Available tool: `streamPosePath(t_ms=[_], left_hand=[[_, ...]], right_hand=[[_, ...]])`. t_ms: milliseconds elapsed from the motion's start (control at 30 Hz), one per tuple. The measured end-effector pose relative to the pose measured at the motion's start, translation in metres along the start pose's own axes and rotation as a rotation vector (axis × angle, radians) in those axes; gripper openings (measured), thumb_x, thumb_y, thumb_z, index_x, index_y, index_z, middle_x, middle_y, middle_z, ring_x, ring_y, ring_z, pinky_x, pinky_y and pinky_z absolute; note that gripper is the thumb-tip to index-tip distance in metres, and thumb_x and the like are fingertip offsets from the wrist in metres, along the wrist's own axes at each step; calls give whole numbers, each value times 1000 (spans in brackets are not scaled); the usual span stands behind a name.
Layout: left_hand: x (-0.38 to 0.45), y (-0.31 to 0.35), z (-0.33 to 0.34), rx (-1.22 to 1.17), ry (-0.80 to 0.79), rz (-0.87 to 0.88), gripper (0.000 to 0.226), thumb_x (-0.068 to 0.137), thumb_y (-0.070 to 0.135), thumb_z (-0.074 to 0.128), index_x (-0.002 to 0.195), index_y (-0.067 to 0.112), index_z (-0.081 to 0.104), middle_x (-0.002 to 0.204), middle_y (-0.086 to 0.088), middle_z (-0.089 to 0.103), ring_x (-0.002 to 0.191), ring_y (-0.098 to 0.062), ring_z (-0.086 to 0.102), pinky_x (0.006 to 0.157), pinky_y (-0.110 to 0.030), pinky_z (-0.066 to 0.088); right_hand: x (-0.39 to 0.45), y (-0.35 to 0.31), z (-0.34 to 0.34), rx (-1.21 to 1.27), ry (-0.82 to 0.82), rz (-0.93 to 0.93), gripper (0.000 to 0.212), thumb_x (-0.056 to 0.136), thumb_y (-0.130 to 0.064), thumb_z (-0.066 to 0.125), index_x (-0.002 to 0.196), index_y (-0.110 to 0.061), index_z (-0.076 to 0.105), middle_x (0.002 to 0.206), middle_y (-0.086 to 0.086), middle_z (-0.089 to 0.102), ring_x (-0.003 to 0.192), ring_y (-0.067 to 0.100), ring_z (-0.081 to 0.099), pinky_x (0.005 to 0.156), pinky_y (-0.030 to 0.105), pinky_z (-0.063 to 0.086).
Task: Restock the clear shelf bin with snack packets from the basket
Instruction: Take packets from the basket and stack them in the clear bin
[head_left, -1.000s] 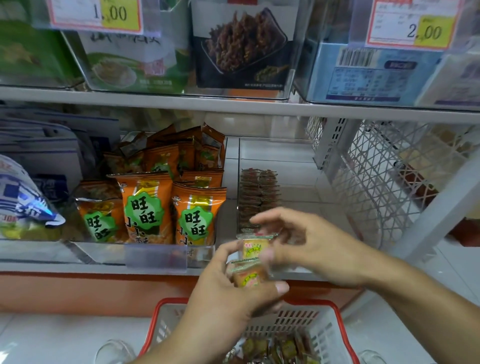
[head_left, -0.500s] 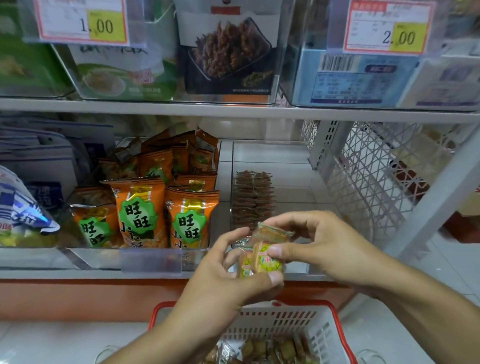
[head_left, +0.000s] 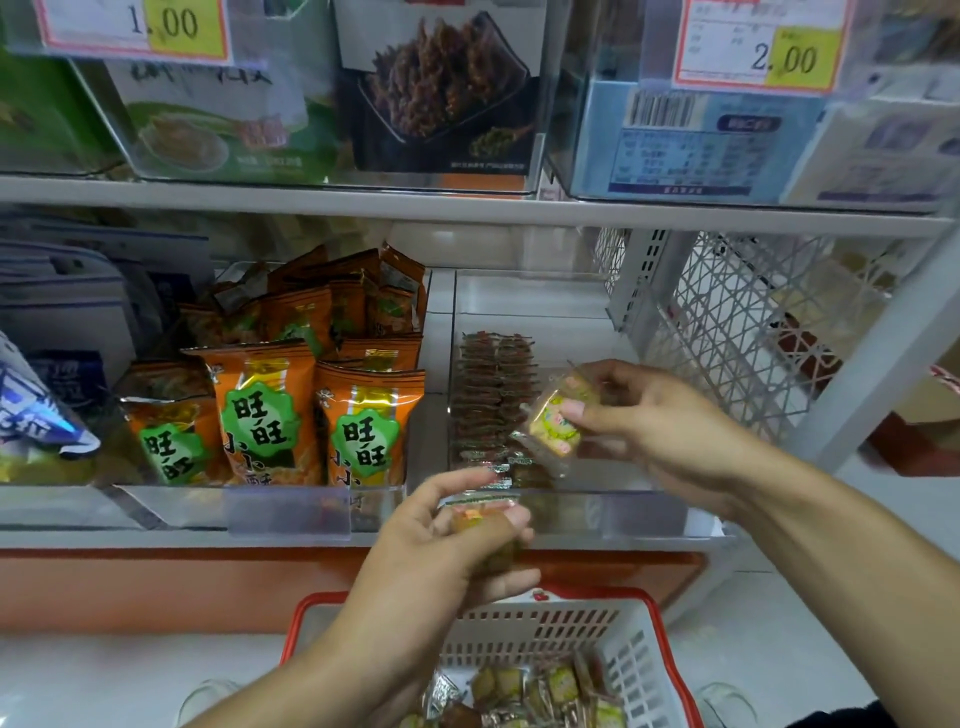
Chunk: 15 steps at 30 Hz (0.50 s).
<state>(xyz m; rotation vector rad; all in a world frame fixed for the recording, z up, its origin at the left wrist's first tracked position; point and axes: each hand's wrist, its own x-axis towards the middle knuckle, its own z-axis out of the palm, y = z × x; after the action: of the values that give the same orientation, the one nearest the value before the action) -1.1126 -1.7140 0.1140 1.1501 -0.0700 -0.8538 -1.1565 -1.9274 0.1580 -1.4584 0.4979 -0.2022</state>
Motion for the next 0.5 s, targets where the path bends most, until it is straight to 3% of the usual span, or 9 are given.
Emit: streamPosePath(t_ms=[133,300,500], left_hand=[[0,6,5,36,28,106,44,54,28,91,97,23,80,98,-7,79,85,-19,77,67,-31,62],[0,12,-1,89,75,142,27,64,31,81,90,22,82,78,-1,75,67,-7,68,59,-24,58],[-1,25,-4,261,83,179,20,75,28,83,94,23,83,83,-2,79,67,-5,68,58,-24,58]], right_hand=[[-23,14,30,187,-86,15,34,84,-2,70,117,-1,63,110,19,74,92,27,74,75,29,61],[-30,12,33,172,-103,45,52,67,-1,78,117,-8,67,109,19,75,97,27,73,90,35,60],[-26,6,23,3,-225,18,34,83,-18,71,116,-12,73,115,13,75,100,23,72,85,31,60]])
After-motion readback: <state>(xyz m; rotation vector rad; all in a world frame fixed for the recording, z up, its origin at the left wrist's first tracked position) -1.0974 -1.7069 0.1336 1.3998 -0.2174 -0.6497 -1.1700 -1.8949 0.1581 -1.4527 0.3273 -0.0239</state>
